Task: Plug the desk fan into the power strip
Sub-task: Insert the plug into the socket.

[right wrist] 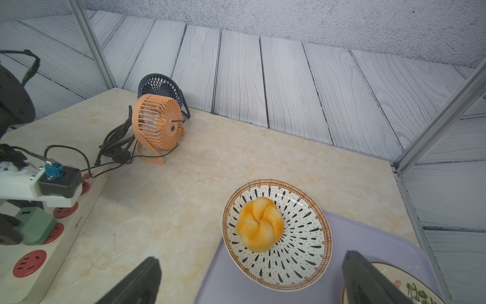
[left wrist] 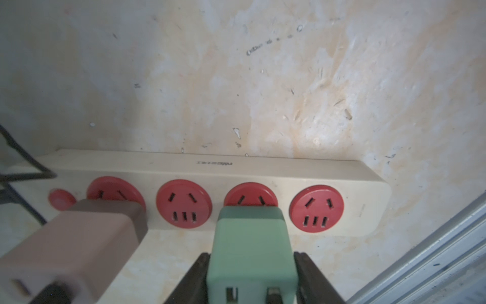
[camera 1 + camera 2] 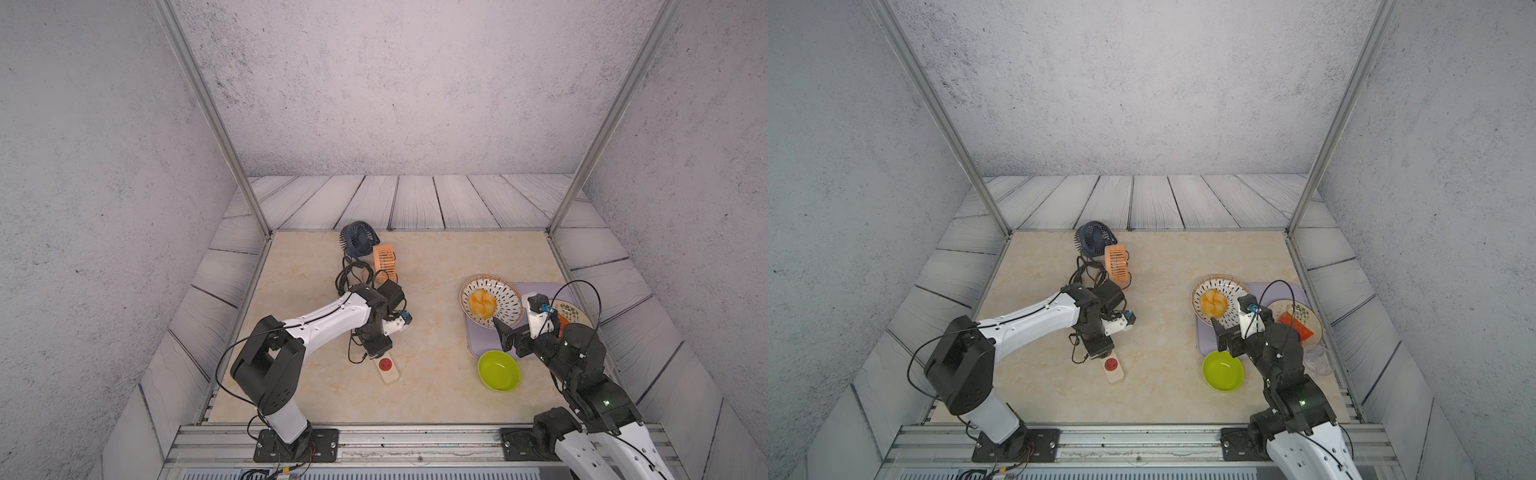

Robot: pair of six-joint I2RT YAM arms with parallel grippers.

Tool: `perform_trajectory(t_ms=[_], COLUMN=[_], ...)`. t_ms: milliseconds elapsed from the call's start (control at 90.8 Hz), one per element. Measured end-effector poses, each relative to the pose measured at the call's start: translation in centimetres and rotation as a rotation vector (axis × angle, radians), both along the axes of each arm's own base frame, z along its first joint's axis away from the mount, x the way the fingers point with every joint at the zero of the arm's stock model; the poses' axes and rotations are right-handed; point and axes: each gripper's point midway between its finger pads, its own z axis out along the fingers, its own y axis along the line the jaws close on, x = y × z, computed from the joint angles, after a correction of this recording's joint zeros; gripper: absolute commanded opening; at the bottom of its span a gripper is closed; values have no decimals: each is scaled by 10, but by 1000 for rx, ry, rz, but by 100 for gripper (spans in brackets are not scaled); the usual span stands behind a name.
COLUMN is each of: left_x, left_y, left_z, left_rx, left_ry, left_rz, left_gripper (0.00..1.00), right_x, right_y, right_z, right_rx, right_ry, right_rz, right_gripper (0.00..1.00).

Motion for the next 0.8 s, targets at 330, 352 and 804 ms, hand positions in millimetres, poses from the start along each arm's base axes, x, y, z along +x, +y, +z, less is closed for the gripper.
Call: perform_trajectory(t_ms=[330, 352, 804], left_x=[1, 1, -2], left_y=[0, 0, 0], left_z=[-1, -1, -10], left_rx=[5, 5, 17], left_ry=[-2, -1, 4], left_rz=[-11, -13, -42], left_gripper=[0, 0, 0], right_x=[0, 0, 0], right_y=[0, 0, 0], right_z=[0, 0, 0], right_rx=[0, 0, 0], right_ry=[0, 0, -1], right_rz=[0, 0, -1], right_gripper=[99, 99, 99])
